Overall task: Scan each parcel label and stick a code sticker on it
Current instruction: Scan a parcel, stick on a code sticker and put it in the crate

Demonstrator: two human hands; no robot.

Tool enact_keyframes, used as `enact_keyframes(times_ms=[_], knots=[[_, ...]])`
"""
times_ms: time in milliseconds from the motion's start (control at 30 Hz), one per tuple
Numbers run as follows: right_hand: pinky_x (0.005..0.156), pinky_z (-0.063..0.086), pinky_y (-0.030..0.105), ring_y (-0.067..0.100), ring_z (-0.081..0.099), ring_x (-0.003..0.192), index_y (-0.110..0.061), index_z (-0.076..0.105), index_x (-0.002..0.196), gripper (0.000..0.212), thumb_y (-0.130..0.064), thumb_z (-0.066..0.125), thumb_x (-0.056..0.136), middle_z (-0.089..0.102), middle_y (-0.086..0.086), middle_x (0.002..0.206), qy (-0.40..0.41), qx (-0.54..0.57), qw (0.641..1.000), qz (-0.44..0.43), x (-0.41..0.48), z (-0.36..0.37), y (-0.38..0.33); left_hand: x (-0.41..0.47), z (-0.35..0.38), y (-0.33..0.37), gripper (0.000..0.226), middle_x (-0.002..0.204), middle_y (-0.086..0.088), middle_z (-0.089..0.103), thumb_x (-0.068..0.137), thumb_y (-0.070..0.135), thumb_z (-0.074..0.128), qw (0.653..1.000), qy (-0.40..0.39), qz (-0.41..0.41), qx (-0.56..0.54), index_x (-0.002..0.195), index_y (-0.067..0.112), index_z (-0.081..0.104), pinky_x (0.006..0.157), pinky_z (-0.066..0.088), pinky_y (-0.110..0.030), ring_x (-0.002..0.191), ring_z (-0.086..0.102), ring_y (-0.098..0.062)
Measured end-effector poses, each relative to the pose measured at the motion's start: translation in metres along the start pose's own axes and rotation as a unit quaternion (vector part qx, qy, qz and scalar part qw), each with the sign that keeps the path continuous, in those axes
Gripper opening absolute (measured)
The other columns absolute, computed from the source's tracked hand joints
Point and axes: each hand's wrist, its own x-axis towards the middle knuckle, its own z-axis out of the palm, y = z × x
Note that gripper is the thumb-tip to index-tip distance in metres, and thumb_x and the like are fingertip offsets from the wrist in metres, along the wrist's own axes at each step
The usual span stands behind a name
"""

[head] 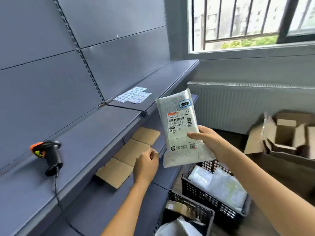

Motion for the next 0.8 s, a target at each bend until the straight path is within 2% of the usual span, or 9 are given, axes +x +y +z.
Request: enact_keyframes(times_ms=[100,200,300,400,500,567,667,700,800], knots=[[0.080,0.056,0.049,0.035,0.067,0.098,-0.005,0.060,0.117,0.042,-0.018,0.071,0.078,0.070,0.014,0.109,0.070,0.006,0.997,0.014,-0.034,-0.036,0.017,-0.008,0.037,0.014,0.021,0.066,-0.001,0.062,0.091,0.017,0.049,0.997,-0.060,0.029,-0.028,0.073,0.017,0.060,0.058,0.040,-0.030,0.066,0.055,-0.021],[0.082,0.056,0.044,0.031,0.068,0.097,-0.005,0.058,0.119,0.042,-0.017,0.071,0.081,0.069,0.013,0.110,0.140,0.016,0.990,0.028,-0.067,-0.068,0.034,-0.020,0.073,0.023,0.021,0.062,0.000,0.057,0.091,0.017,0.050,0.991,-0.121,0.041,-0.031,0.073,0.017,0.060,0.056,0.036,-0.031,0.063,0.052,-0.024],[0.089,0.053,0.047,0.029,0.068,0.099,-0.007,0.058,0.120,0.048,-0.024,0.073,0.077,0.069,0.012,0.112,0.181,0.025,0.982,0.042,-0.092,-0.098,0.049,-0.040,0.102,0.035,0.025,0.064,0.003,0.060,0.093,0.019,0.049,0.982,-0.181,0.043,-0.045,0.070,0.021,0.058,0.057,0.039,-0.029,0.068,0.054,-0.021],[0.088,0.053,0.047,0.028,0.068,0.098,-0.009,0.059,0.119,0.042,-0.024,0.071,0.081,0.070,0.010,0.111,0.197,0.036,0.979,0.049,-0.106,-0.123,0.058,-0.054,0.120,0.059,0.024,0.073,0.010,0.062,0.098,0.025,0.047,0.963,-0.241,0.021,-0.116,0.080,0.021,0.063,0.059,0.039,-0.010,0.075,0.057,-0.014],[0.090,0.053,0.047,0.025,0.069,0.098,-0.012,0.059,0.119,0.043,-0.028,0.071,0.080,0.071,0.006,0.109,0.179,0.032,0.982,0.052,-0.107,-0.149,0.063,-0.057,0.141,0.084,0.039,0.087,0.001,0.068,0.092,0.048,0.050,0.919,-0.308,-0.045,-0.242,0.097,0.013,0.065,0.071,0.046,-0.023,0.075,0.061,-0.014],[0.088,0.054,0.046,0.024,0.069,0.097,-0.012,0.060,0.117,0.041,-0.027,0.071,0.081,0.071,0.006,0.107,0.168,0.034,0.984,0.052,-0.099,-0.167,0.065,-0.052,0.158,0.099,0.055,0.097,0.000,0.072,0.079,0.064,0.059,0.871,-0.370,-0.067,-0.316,0.106,0.016,0.064,0.077,0.051,-0.031,0.085,0.068,-0.017],[0.086,0.055,0.046,0.027,0.068,0.098,-0.008,0.058,0.118,0.046,-0.025,0.072,0.078,0.069,0.011,0.110,0.140,0.033,0.988,0.057,-0.084,-0.197,0.062,-0.044,0.196,0.125,0.082,0.123,-0.012,0.064,0.067,0.058,0.074,0.797,-0.445,-0.061,-0.404,0.130,0.012,0.051,0.097,0.047,-0.049,0.113,0.061,-0.030],[0.083,0.057,0.044,0.029,0.067,0.099,-0.006,0.057,0.119,0.046,-0.023,0.071,0.079,0.068,0.014,0.111,0.132,0.038,0.989,0.060,-0.079,-0.206,0.060,-0.044,0.206,0.135,0.089,0.125,-0.014,0.062,0.063,0.054,0.080,0.785,-0.453,-0.067,-0.418,0.133,0.010,0.048,0.099,0.046,-0.051,0.114,0.060,-0.032],[0.079,0.058,0.042,0.030,0.067,0.098,-0.003,0.055,0.121,0.048,-0.022,0.071,0.080,0.066,0.017,0.114,0.104,0.032,0.992,0.064,-0.066,-0.244,0.053,-0.037,0.238,0.160,0.097,0.115,-0.012,0.068,0.049,0.044,0.090,0.818,-0.393,-0.106,-0.407,0.129,0.007,0.048,0.089,0.053,-0.044,0.105,0.066,-0.030]])
